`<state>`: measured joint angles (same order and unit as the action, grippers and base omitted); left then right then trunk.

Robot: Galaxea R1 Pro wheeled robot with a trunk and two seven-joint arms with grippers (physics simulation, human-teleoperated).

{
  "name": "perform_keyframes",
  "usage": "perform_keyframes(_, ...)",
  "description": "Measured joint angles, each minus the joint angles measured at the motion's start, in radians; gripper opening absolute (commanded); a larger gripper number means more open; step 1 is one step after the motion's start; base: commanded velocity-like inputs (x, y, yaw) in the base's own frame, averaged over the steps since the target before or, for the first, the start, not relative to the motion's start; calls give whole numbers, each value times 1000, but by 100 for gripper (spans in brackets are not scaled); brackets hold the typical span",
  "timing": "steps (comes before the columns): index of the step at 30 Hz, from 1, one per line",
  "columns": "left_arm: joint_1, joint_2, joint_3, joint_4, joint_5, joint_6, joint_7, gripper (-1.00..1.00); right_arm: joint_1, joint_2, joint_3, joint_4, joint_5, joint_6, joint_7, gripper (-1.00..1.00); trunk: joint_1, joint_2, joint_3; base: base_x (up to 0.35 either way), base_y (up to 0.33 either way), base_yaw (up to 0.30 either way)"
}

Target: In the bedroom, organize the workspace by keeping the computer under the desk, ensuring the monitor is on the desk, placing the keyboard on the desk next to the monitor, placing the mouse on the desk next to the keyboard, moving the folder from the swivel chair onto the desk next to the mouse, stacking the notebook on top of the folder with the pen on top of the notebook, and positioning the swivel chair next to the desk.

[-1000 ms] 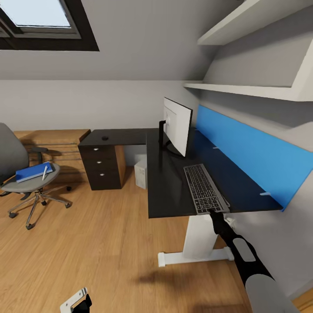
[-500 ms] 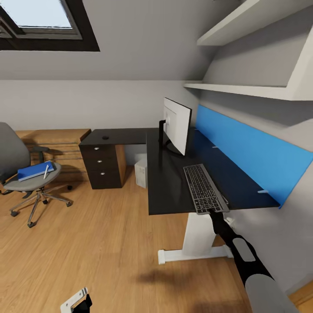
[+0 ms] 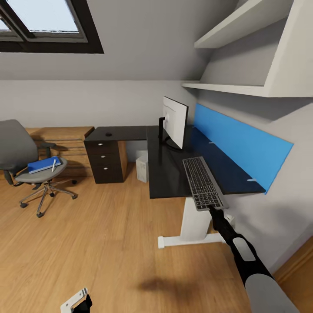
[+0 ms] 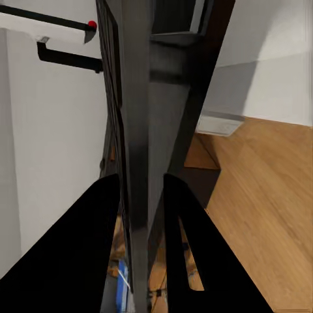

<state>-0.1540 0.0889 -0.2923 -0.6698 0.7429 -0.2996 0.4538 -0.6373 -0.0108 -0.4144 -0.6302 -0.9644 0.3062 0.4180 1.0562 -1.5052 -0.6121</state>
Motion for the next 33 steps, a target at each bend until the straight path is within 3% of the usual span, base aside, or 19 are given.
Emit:
perform_keyframes(7, 0, 0, 0, 0, 0, 1, 0, 100, 0, 1, 2, 1, 2, 1, 15, -100, 0, 0, 0, -338, 0, 0)
perform_keyframes(12, 0, 0, 0, 0, 0, 1, -1, 100, 0, 4, 68, 2, 3, 0, 17, -100, 0, 0, 0, -297, 0, 0)
perform_keyframes(16, 0, 0, 0, 0, 0, 1, -1, 100, 0, 27, 117, 3, 4, -2, 18, -100, 0, 0, 0, -77, 0, 0)
perform_keyframes(19, 0, 0, 0, 0, 0, 1, 0, 100, 1, 47, 199, 3, 1, -5, 19, -100, -1, 0, 0, -19, 0, 0)
perform_keyframes(26, 0, 0, -2, 2, 1, 2, 0, 100, 1, 70, 309, 3, 1, -9, 20, -100, -1, 0, 0, -5, 71, 0)
perform_keyframes(28, 0, -1, -10, 15, 2, 2, -1, 100, 2, 84, 359, 3, 5, -9, 21, -100, -1, 0, 0, 0, 271, 0)
perform_keyframes(33, 0, -2, -40, 44, 1, 2, 0, 100, 1, 89, 381, 3, 5, -9, 23, -100, -1, 0, 0, 34, 292, 0)
